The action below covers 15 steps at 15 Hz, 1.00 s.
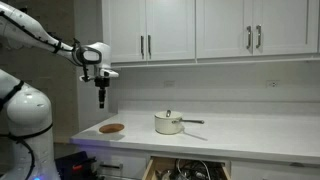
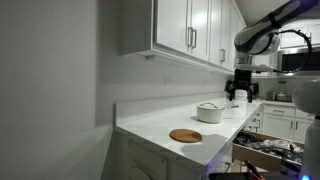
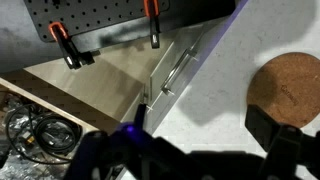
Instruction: Open the right door on the first upper cabinet
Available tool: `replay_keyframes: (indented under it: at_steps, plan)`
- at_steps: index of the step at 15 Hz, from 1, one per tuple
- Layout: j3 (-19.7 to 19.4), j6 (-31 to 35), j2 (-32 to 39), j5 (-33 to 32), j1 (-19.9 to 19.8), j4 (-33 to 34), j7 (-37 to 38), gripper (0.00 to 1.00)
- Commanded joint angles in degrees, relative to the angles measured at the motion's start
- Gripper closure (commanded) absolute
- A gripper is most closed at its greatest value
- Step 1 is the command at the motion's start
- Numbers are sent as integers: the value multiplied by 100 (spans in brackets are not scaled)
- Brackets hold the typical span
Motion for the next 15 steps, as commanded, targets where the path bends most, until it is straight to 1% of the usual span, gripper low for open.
replay_keyframes:
  at_steps: [1,6,8,11,13,15]
  plan:
    - [36,-20,-5,26,-46,11,-29,0]
    - [36,-20,-4,26,-46,11,-29,0]
    - [109,514,-179,-35,-62,-100,-61,0]
    - [208,1499,-194,-129,-59,-104,-90,0]
    - [279,2032,-141,-260,-89,-33,-68,0]
    - [306,2439,-257,-434,-124,-88,-81,0]
